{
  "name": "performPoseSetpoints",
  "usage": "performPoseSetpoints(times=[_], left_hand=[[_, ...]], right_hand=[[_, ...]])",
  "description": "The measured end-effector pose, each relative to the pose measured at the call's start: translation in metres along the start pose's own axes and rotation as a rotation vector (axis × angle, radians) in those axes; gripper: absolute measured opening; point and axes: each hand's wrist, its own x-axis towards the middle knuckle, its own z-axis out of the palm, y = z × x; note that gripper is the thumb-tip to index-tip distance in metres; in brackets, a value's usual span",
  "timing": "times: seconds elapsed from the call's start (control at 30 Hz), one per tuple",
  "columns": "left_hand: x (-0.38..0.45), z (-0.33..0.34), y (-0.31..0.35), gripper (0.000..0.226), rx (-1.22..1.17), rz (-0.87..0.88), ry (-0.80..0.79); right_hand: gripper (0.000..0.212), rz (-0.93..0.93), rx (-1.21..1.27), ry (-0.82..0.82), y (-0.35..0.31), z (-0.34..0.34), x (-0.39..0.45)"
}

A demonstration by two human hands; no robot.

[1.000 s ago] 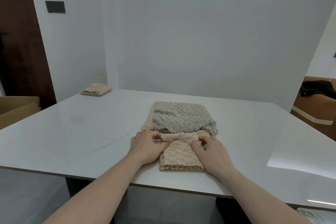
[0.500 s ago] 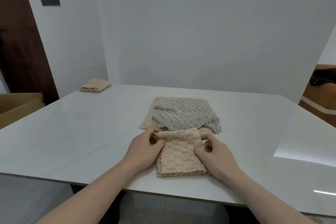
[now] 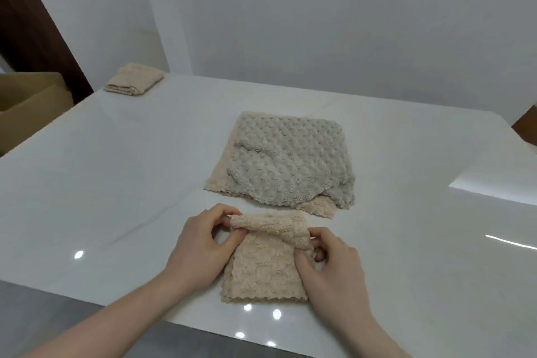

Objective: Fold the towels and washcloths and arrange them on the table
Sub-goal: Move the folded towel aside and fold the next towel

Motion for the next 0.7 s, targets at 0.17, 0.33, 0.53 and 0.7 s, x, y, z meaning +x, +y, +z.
performPoseSetpoints(times=[0.17,0.33,0.53,0.7], left_hand=[[0.007,-0.021,0.038,0.033,-0.006,-0.354,-0.273],[-0.026,-0.057,0.144,0.031,-0.209,-0.589,-0.175],[-0.064,-0.084,0.227,0.026,-0.567,-0.721,-0.129],[-0.065,-0.082,0.248,0.032,-0.651,-0.772,-0.126]], right_hand=[[0.019,0.234,0.150,-0.194,-0.033,-0.030,0.003],[0.018,0.520,0.382,-0.303,-0.095,-0.107,-0.036],[0.029,0.614,0.566,-0.436,-0.129,-0.192,-0.067],[0.026,0.603,0.581,-0.498,-0.136,-0.227,-0.064]])
